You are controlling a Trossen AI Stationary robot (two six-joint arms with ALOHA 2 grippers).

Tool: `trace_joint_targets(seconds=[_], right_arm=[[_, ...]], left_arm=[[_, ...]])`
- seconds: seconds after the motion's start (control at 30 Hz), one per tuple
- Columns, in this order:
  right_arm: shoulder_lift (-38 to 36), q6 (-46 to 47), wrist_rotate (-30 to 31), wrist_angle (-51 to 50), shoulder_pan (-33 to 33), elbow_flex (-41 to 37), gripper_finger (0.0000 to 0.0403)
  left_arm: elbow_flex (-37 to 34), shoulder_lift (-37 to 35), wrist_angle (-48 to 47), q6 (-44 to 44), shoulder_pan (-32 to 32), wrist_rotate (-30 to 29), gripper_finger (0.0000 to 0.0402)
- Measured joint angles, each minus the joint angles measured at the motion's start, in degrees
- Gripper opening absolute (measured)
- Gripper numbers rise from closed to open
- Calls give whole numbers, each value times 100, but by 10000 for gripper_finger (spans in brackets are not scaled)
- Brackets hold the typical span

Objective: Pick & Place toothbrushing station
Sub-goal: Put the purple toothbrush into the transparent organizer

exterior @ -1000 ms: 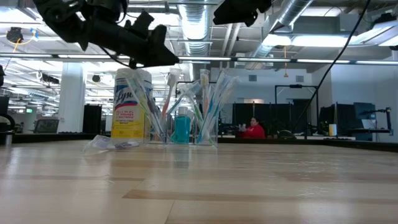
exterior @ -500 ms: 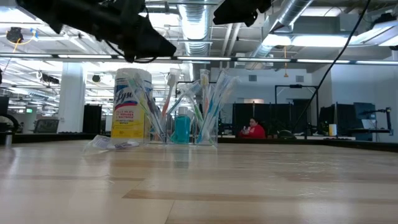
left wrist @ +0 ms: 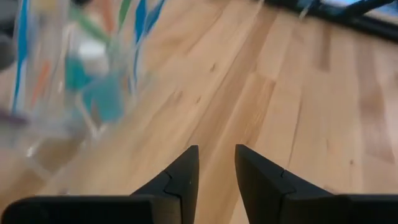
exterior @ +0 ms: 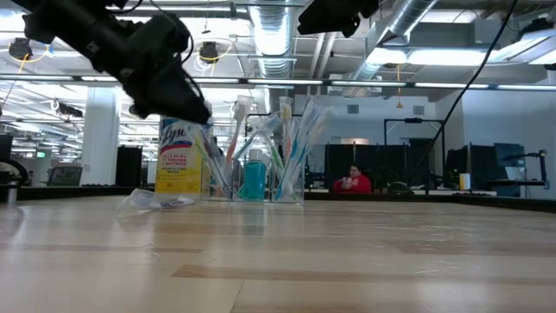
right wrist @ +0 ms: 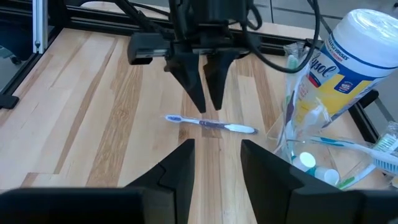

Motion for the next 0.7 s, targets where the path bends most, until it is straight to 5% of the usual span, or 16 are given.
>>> trace_joint_targets(seconds=[0.33, 0.7], right_arm=[[0, 0, 0, -2, 0, 0, 120], [0, 0, 0, 0, 0, 0, 120]], left_arm=[[0, 0, -1431, -1308, -75, 354, 86], [0, 15, -1761, -1797, -559, 413, 65]])
